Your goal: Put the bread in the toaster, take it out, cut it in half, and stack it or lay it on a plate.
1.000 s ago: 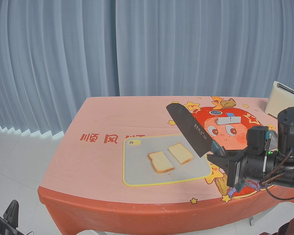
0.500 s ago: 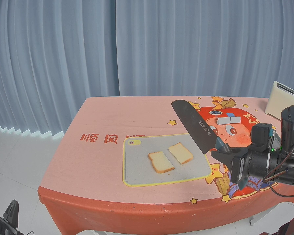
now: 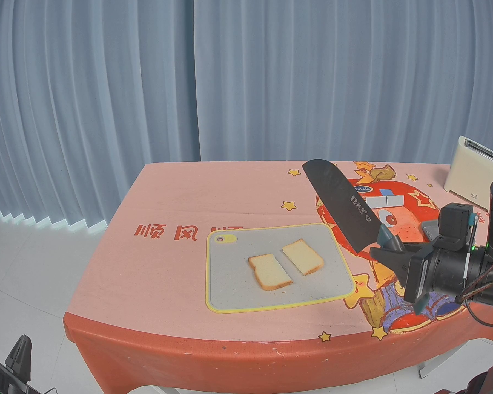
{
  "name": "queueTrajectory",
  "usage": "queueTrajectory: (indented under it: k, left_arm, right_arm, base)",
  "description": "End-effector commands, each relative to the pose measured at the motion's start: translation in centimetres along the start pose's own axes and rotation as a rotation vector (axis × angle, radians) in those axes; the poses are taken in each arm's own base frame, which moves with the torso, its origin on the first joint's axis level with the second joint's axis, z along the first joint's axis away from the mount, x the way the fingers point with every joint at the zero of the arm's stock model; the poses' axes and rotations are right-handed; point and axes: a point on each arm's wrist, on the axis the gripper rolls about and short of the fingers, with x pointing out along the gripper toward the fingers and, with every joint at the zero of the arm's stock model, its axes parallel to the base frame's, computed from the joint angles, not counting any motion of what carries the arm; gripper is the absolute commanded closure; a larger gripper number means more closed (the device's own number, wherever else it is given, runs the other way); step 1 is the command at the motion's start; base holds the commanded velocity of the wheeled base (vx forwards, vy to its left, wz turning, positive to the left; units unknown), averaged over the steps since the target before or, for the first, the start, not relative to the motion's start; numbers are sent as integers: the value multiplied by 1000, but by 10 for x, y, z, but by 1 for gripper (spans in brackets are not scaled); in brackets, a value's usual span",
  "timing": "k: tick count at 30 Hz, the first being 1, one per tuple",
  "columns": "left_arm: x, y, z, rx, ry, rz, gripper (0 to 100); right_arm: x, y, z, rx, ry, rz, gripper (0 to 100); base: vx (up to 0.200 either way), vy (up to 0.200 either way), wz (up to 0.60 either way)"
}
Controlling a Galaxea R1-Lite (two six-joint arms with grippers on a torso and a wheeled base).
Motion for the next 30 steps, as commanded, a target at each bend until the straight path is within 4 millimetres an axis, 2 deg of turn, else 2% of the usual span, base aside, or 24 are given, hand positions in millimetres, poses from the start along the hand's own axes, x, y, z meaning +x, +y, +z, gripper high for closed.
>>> queueTrajectory:
  k: [1, 30]
  left_arm:
    - [0, 0, -5, 0, 1, 0, 100]
    - [0, 0, -5, 0, 1, 0, 100]
  right_arm:
    - [0, -7, 0, 12, -7, -27, 100]
    - [4, -21, 6, 43, -21, -96, 100]
  base:
    - [0, 0, 0]
    - [0, 0, 0]
